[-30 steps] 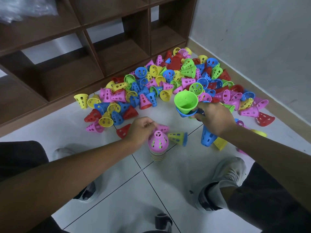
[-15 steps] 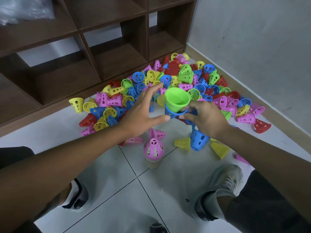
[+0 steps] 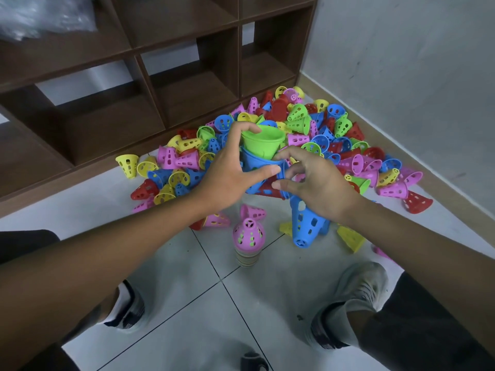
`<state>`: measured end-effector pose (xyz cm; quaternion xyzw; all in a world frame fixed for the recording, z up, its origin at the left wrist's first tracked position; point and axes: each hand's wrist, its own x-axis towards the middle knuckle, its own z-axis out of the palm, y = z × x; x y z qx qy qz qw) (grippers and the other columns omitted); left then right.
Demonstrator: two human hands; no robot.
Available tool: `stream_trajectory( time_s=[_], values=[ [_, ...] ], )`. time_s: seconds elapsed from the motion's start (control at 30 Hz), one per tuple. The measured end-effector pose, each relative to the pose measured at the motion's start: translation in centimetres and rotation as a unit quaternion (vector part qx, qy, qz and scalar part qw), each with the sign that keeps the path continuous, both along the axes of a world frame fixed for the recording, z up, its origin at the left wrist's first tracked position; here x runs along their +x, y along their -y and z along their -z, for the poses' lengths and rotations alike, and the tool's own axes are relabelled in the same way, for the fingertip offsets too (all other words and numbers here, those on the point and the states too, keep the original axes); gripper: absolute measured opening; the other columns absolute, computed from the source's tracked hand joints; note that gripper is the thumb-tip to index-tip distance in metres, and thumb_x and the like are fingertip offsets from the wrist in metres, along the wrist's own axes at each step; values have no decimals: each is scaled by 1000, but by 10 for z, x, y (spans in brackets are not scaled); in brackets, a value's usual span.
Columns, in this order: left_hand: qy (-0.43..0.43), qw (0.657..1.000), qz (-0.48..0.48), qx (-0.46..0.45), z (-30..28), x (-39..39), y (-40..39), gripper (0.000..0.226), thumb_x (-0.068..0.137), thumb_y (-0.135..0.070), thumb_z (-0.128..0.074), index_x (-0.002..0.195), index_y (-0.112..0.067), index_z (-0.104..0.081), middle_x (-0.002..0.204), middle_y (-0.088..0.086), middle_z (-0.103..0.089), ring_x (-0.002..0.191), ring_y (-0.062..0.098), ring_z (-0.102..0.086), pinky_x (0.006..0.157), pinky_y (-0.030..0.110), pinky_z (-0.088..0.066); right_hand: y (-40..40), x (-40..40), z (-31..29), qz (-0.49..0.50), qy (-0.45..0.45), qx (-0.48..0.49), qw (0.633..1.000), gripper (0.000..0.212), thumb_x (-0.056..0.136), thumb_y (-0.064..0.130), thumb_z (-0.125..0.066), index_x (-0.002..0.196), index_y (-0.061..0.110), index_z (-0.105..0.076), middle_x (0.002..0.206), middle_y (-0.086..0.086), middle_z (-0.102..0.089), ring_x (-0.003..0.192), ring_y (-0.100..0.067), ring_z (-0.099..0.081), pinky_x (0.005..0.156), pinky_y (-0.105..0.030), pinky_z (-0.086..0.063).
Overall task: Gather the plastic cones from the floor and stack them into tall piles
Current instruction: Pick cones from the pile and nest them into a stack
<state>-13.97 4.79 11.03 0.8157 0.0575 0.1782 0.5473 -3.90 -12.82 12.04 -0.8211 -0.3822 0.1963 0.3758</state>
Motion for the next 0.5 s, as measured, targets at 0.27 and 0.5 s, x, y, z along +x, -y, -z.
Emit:
stream_trajectory(
  time_s=[0.27,0.5],
  values=[
    [-25,994,-78,-74,-8,-6,-11,50,89,-25,-78,128,-17,-48,104,-17,-68,98,9,-71,89,37,-60,6,-3,3,29,99,-22,994,75,95,23,-69,151,43,-24,87,11,-67,53,-4,-60,60,-33,-55],
    [-110,992,-60,-26,-1,-24,-27,47,86,-31,-79,126,-22,-55,116,-5,-68,101,4,-68,92,30,-57,15,14,20,137,-82,11,987,43,97,17,-66,138,18,-52,80,4,-70,71,0,-60,55,-12,-41]
  ],
)
